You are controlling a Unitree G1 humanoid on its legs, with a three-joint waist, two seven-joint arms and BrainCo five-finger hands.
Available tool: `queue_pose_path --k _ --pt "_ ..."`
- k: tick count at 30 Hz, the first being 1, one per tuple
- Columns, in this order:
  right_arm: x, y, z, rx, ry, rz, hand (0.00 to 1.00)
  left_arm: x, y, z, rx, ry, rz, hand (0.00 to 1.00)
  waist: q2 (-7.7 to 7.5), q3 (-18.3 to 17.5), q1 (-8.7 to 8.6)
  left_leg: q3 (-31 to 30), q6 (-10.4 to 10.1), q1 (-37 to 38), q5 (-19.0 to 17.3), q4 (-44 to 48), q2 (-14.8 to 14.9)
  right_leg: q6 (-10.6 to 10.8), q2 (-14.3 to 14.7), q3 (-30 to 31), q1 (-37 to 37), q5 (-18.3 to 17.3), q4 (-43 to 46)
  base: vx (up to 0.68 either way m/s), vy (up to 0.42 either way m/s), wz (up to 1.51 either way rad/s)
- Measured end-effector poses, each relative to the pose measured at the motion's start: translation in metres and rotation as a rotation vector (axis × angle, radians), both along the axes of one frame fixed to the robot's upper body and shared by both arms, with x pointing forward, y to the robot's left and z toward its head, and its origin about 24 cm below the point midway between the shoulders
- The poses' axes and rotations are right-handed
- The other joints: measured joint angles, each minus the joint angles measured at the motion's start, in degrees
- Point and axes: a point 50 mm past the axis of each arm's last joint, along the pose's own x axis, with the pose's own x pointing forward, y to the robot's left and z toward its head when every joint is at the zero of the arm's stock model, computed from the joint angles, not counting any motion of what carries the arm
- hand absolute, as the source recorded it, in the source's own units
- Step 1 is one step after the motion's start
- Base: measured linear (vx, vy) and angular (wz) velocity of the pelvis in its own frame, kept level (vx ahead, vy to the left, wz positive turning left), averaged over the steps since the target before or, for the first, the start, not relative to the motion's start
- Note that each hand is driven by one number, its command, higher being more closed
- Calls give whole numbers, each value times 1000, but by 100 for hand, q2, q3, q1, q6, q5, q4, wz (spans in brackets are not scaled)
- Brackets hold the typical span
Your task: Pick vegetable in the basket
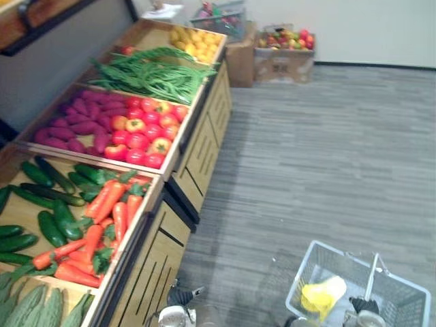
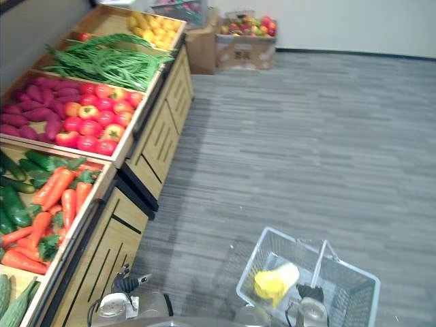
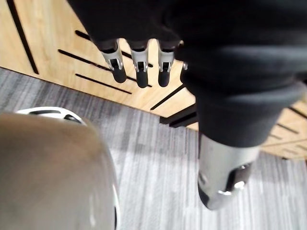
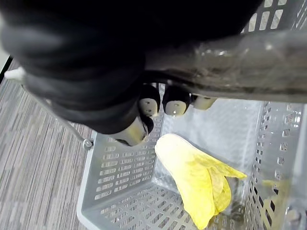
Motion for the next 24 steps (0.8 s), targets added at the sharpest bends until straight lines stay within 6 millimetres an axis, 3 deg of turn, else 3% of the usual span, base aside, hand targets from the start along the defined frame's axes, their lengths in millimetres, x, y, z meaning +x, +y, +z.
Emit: queue_pose_path --k 2,3,4,6,8,9,11,12,13,14,15,17,18,19,21,23,24 --pt "-5 -5 3 -24 -8 0 100 -3 -3 -1 -6 4 0 0 119 -71 51 515 312 -170 510 -1551 -285 279 -33 -171 272 -129 -38 316 287 40" --pt "-9 -1 1 -16 -2 0 100 -9 -4 -4 -11 20 4 0 174 -186 48 715 964 -57 376 -2228 -444 471 7 -157 422 -257 -104 369 286 71" --pt "-8 11 -3 13 6 25 100 -6 1 -2 1 10 12 0 -64 -263 45 785 946 -59 403 -2422 -709 400 -133 -81 423 -196 -305 349 248 60" --pt "13 26 -2 38 -31 92 100 -7 10 0 14 6 48 0 -179 -258 167 791 968 -70 376 -2512 -787 325 56 282 375 88 -567 276 126 12" --pt "31 36 2 43 -64 157 100 -15 16 -3 22 35 72 0 -216 -277 297 949 1058 47 305 -2468 -777 356 55 464 438 387 -723 219 70 -27" --pt "39 41 5 45 -84 202 100 -24 19 -7 33 79 66 0 -233 -275 414 1035 1060 213 301 -2495 -784 406 8 694 499 576 -751 194 85 -45" --pt "47 47 7 39 -107 275 100 -47 22 -13 37 158 72 0 -292 -272 434 1057 968 475 235 -2632 -819 394 -57 965 418 669 -388 162 124 -45" --pt "49 49 7 44 -108 280 100 -62 18 -19 20 217 77 0 -199 -331 409 947 846 739 27 -3020 -855 444 -118 1175 63 636 437 87 136 -36" --pt "49 51 6 52 -102 286 100 -72 19 -20 23 247 73 0 -214 -342 390 945 798 954 21 -3290 -905 543 -276 1341 -324 647 1328 117 161 -33" --pt "48 53 4 59 -91 292 100 -79 21 -21 30 267 67 0 -211 -362 379 959 756 1194 45 -3522 -995 818 -455 1451 -703 822 2204 126 120 -7" --pt "43 55 2 64 -80 297 100 -81 24 -21 43 275 49 0 -335 -357 338 904 755 1445 45 -3719 -1103 1057 -695 1603 -1151 1163 3246 181 116 15" --pt "50 53 5 59 -108 285 100 -82 30 -19 61 279 39 0 -429 -333 310 679 769 1683 33 -3829 -1215 1025 -867 1486 -1494 688 4029 194 53 58" --pt "48 49 4 53 -101 278 100 -75 33 -17 70 253 38 0 -491 -372 217 381 774 1785 21 -3866 -1227 965 -848 1201 -1538 208 4011 249 6 121" --pt "42 46 2 50 -83 270 100 -67 33 -14 74 221 39 0 -502 -376 178 75 761 1876 12 -3903 -1214 740 -795 974 -1550 -99 3686 254 -15 133" --pt "39 42 1 52 -79 239 100 -62 32 -13 69 201 39 0 -500 -376 141 -325 718 1955 -24 -3898 -1188 615 -724 929 -1576 -168 2943 265 -76 124" --pt "29 34 -3 79 -62 125 100 -59 32 -13 67 194 47 0 -451 -377 137 -968 616 2008 -89 -3857 -1085 686 -547 1470 -1660 -73 1512 327 -188 146" --pt "26 31 -3 85 -63 88 100 -59 32 -12 66 191 51 0 -421 -378 153 -1114 573 2023 -115 -3835 -1032 654 -502 1618 -1679 -34 1244 327 -257 140"
